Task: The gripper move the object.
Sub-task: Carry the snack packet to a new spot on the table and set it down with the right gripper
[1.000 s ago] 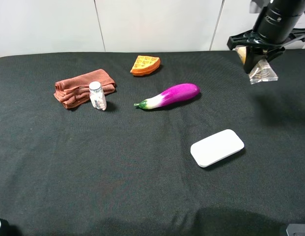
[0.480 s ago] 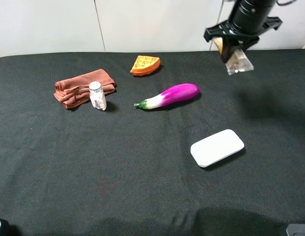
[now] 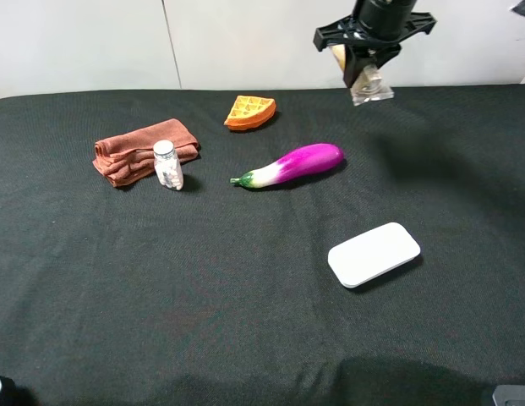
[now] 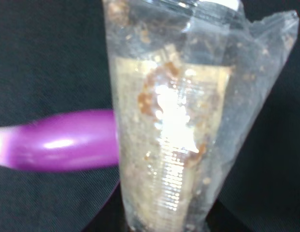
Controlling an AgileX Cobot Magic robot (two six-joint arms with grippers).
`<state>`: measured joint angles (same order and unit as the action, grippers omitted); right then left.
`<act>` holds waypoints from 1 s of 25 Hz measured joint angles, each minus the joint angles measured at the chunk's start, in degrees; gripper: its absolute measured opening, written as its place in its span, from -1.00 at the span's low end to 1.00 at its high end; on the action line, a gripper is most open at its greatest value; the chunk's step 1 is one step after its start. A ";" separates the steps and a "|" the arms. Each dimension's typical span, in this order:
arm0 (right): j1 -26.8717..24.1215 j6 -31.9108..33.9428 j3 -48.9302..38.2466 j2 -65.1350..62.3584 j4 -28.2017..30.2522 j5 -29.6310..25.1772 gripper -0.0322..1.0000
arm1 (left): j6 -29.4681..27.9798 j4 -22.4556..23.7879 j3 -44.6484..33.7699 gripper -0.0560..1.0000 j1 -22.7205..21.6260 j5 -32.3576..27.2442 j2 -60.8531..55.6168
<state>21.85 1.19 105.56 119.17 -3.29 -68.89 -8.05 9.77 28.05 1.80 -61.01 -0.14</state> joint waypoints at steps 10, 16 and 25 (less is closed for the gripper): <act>0.45 -1.59 10.21 7.93 -2.80 0.12 -0.67 | 0.00 0.00 0.00 0.91 0.00 0.00 0.00; 0.45 -2.02 14.09 10.80 -3.65 1.71 -0.67 | 0.00 0.00 0.00 0.91 0.00 0.00 0.00; 0.45 -3.87 14.67 14.61 -5.54 5.62 -0.67 | 0.00 0.00 0.00 0.91 0.00 0.00 0.00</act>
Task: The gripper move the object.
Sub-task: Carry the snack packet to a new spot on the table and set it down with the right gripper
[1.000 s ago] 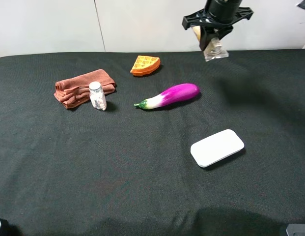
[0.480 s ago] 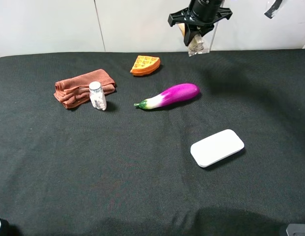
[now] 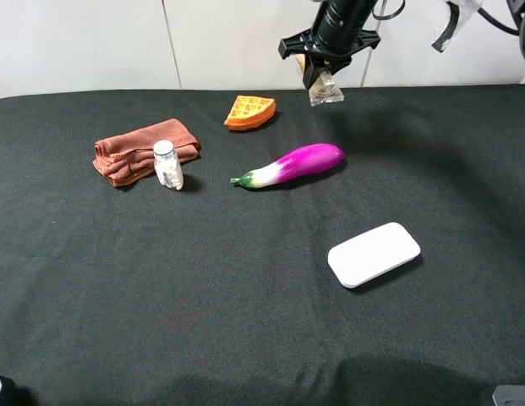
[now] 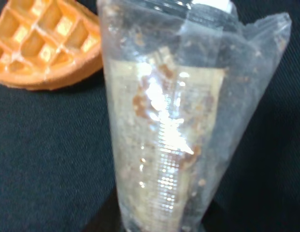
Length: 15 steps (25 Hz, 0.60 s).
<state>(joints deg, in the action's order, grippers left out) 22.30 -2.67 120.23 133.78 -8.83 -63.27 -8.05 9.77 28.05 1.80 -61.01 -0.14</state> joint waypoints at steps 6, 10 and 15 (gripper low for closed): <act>0.00 -1.38 0.72 2.40 -1.60 2.13 -0.67 | 0.00 0.00 0.00 0.91 0.00 0.00 0.00; 0.00 -1.96 1.84 4.52 -2.01 3.18 -0.67 | 0.00 0.00 0.00 0.91 0.00 0.00 0.00; 0.00 -3.14 2.22 5.92 -2.30 4.81 -0.67 | 0.00 0.00 0.00 0.91 0.00 0.00 0.00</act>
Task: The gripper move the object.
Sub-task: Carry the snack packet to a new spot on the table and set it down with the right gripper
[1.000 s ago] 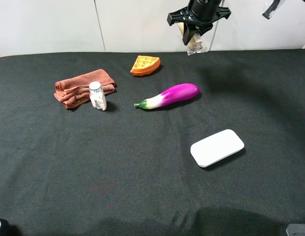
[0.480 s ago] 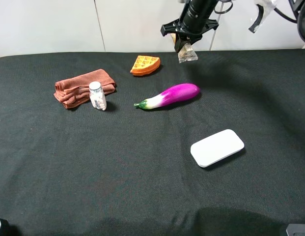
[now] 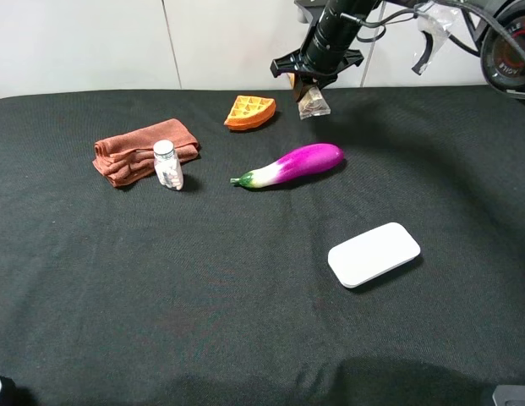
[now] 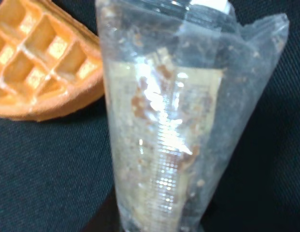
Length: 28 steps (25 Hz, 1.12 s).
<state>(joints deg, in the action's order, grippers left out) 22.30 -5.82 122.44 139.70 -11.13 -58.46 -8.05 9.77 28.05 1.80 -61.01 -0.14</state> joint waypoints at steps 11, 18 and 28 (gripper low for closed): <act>0.00 -2.46 0.05 2.97 -0.75 2.25 -0.67 | 0.00 0.00 0.00 0.91 0.00 0.00 0.00; 0.00 -2.76 0.05 3.68 -0.81 3.42 -0.67 | 0.00 0.00 0.00 0.91 0.00 0.00 0.00; 0.00 -3.58 0.05 3.80 -0.81 4.76 -0.67 | 0.00 0.00 0.00 0.91 0.00 0.00 0.00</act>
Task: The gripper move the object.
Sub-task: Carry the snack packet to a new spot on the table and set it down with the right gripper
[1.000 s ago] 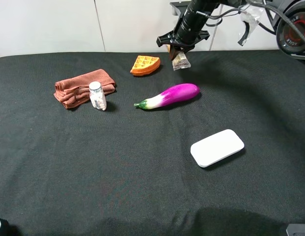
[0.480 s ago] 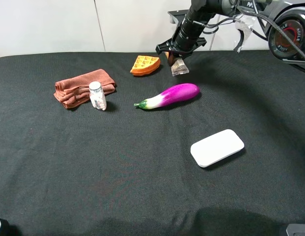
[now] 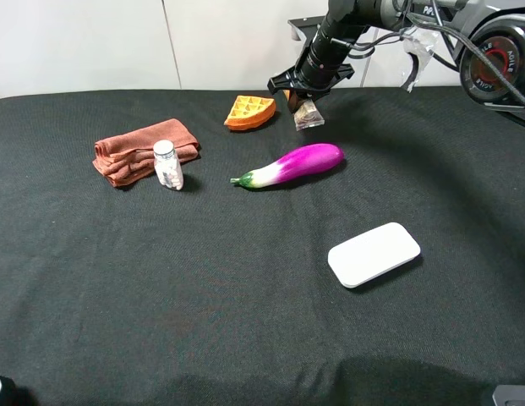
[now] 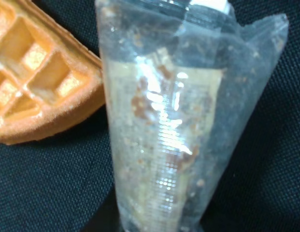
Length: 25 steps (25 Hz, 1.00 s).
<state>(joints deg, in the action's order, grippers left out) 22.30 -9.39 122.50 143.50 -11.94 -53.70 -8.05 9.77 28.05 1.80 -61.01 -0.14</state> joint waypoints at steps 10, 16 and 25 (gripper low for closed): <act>0.00 0.00 0.00 1.23 0.11 0.68 -0.67 | 0.00 0.00 0.00 0.91 0.00 0.00 0.00; 0.00 0.00 0.00 1.75 0.11 0.53 -0.67 | 0.00 0.00 0.00 0.91 0.00 0.00 0.00; 0.00 0.00 0.00 2.90 0.11 0.72 -0.67 | 0.00 0.00 0.00 0.91 0.00 0.00 0.00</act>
<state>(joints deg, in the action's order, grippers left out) 22.30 -9.39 122.50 146.40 -11.83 -52.98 -8.05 9.77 28.05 1.80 -61.01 -0.14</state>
